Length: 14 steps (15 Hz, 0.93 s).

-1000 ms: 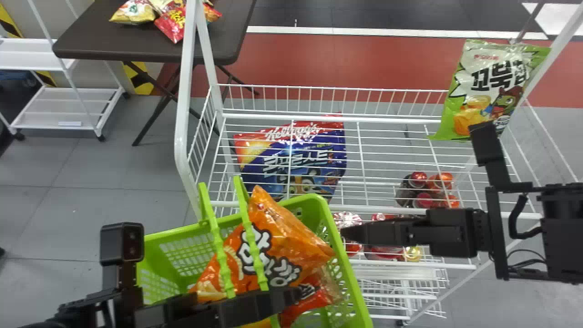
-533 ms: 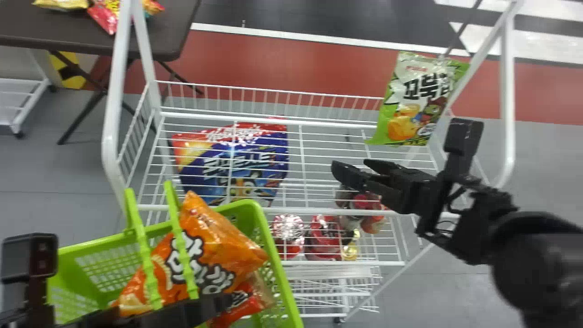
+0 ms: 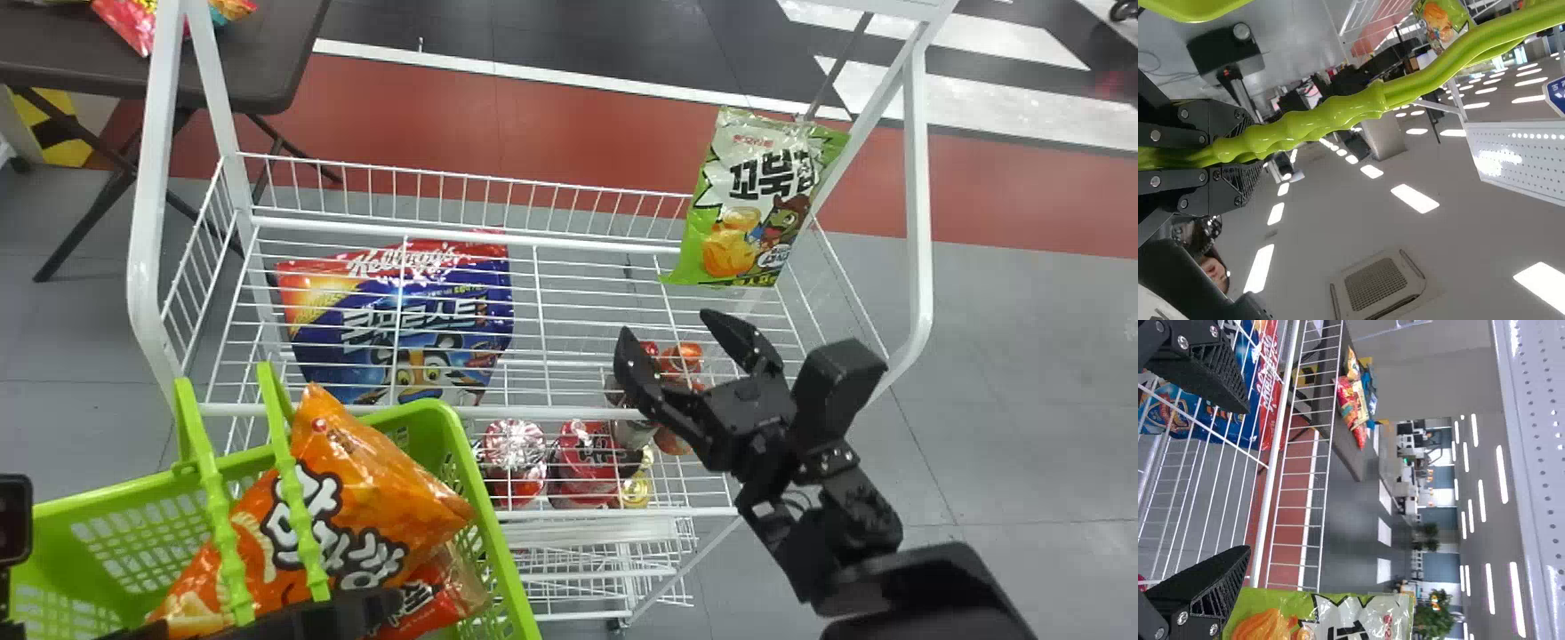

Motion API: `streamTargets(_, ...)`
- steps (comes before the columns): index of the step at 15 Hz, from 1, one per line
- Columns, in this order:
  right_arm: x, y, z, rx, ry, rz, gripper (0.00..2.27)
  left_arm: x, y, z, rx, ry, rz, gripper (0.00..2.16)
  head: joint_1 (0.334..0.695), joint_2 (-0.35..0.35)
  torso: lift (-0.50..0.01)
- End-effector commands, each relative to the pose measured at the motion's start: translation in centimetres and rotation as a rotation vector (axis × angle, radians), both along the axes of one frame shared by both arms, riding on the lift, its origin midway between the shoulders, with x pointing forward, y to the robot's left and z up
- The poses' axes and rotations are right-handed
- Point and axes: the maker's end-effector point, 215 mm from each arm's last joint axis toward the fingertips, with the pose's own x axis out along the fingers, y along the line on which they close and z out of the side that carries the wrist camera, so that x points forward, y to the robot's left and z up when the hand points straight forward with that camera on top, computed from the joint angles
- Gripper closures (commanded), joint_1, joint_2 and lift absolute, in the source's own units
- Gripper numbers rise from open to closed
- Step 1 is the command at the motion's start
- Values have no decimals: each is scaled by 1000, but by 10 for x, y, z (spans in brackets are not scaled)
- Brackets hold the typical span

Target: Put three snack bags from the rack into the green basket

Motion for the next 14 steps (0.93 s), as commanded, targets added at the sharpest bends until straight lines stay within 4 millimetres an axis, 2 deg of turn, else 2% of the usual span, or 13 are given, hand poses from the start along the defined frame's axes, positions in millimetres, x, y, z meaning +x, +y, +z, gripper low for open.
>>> streamTargets(1, -18, -9, -10, 11, -27, -20, 87, 0, 0, 0, -3, -1, 3, 2148, 695, -265, 0)
streamTargets(3, -28, -11, -12, 25, -38, -34, 87, 1, 0, 0, -4, -1, 4, 2148, 695, -279, 0)
streamTargets(7, -35, -11, -17, 44, -31, -50, 87, 0, 0, 0, -7, -2, 2, 2148, 695, -296, 0)
streamTargets(14, -38, -5, -19, 57, -25, -46, 87, -2, -3, 1, -6, 3, -7, 2148, 695, -296, 0)
